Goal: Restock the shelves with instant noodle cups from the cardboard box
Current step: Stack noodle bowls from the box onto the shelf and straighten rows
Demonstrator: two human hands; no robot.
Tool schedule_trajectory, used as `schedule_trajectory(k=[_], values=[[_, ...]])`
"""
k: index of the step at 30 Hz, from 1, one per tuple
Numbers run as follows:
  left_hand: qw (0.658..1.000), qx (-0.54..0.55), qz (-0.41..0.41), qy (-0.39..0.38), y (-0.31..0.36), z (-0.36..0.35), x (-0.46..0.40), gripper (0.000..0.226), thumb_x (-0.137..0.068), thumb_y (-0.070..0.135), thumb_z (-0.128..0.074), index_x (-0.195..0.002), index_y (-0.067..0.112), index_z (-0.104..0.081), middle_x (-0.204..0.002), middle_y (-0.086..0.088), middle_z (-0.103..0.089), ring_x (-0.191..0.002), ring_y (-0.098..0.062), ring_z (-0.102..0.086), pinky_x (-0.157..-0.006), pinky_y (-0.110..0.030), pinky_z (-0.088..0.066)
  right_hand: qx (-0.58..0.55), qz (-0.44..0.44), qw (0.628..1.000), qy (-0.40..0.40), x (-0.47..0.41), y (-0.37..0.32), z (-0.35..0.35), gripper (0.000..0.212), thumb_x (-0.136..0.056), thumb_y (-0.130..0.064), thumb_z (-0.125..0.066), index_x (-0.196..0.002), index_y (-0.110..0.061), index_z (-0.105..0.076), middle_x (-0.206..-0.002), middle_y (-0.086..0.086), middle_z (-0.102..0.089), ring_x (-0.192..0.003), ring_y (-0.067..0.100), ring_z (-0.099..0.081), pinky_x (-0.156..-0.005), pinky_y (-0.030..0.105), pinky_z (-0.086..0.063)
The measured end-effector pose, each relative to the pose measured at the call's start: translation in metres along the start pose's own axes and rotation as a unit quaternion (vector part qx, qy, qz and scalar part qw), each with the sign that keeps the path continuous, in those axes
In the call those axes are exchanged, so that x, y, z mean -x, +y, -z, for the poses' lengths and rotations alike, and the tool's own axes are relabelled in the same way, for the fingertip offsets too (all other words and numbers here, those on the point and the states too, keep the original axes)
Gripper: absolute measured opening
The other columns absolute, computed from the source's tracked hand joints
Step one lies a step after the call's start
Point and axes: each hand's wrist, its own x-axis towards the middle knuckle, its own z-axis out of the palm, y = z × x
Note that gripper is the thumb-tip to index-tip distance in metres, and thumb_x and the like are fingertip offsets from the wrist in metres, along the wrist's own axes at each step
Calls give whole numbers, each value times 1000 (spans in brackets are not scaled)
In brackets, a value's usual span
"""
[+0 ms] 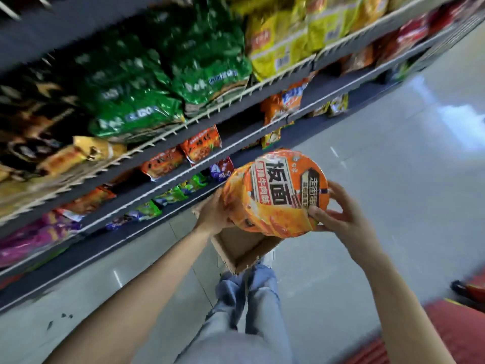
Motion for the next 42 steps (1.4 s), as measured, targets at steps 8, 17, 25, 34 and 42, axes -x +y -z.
schedule_trajectory(k=[8,17,25,34,42], values=[[987,63,-115,-91,91,43,106,39,-95,6,-51,-127,27,-43,-122,-6,-57,-104,-23,-59,-66,-34,-59,128,92,986,-52,75,-74,-45,82,-56,-12,-90,-127,-5,-49,-105,-30,-64,-94,-19,-57,-78,2,-43],[953,-176,-247,-12,161,131,193,94,-53,71,-74,-136,42,-42,-134,13,-49,-117,-8,-50,-100,-30,-40,93,180,978,-53,67,-160,-67,112,-44,-54,-90,-134,-9,-42,-118,12,-62,-110,24,-62,-90,40,-53],[861,-177,-418,232,224,162,294,125,-35,73,-73,-140,51,-8,-119,39,-13,-125,8,-15,-111,-36,-22,26,318,941,-113,84,-300,-100,107,-54,-53,-76,-141,-21,-24,-108,-11,-58,-75,-2,-68,-54,18,-53],[707,-143,-510,469,311,227,370,116,-41,83,-64,-142,35,-33,-119,9,-43,-116,-11,-47,-103,-37,-40,52,438,878,-185,113,-472,-167,100,-50,-84,-52,-134,-31,-45,-116,-4,-68,-87,14,-71,-60,33,-57],[722,-87,-512,457,367,303,366,56,-56,68,-75,-101,43,-55,-99,11,-61,-89,3,-58,-81,-21,-50,97,457,871,-150,102,-570,-232,75,-76,-72,-53,-129,-23,-34,-114,3,-63,-86,21,-70,-64,40,-60]])
